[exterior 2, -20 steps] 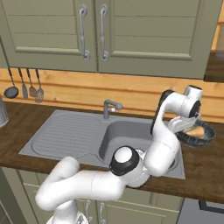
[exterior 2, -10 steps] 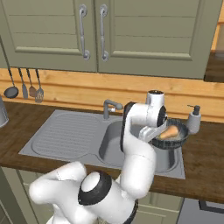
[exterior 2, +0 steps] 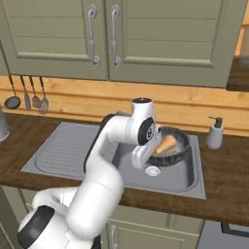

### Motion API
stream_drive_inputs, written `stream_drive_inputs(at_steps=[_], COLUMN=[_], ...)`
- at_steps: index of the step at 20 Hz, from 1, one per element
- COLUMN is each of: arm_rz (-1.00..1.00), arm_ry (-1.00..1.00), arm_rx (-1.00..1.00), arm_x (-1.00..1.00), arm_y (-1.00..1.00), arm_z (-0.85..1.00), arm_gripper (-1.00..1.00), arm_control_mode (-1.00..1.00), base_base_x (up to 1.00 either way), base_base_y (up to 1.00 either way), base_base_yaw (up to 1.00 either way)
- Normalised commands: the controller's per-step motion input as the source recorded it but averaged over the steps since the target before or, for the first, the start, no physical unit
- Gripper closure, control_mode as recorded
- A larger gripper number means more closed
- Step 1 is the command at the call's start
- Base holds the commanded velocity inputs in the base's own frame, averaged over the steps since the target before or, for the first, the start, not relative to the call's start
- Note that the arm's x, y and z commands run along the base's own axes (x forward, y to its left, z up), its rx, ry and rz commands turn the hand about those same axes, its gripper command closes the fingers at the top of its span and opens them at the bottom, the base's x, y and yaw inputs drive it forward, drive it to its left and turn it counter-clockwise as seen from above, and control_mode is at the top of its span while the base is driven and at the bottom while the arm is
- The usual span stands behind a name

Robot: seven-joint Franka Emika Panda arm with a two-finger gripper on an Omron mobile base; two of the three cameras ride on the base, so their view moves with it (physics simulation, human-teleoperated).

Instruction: Pick the squash from the sink and place it in the bowl. Then pick the bowl and place it in the microwave. Then close the microwave door and press the start button.

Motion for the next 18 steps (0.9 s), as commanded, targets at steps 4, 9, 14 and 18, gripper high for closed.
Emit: stream_drive_inputs(at_steps=[4,9,14,18], arm_rz=[0.18,0.08,0.13,0.14], arm_ry=[-0.06,-0.06,0.06,0.09], arm_rx=[-0.01,0.00,0.01,0.06], arm_x=[-0.65,-0.32,0.00,0.00], arm_y=[0.63,0.78,0.73,0.60], arm_z=[0.62,0.51,0.31,0.16], arm_gripper=[1.00,1.00,1.00,1.00], arm_control_mode=[-1.00,-1.00,-1.00,-1.00], base_base_x=[0.00,0.00,0.00,0.00], base_base_y=[0.00,0.00,0.00,0.00], base_base_yaw=[0.00,0.00,0.00,0.00])
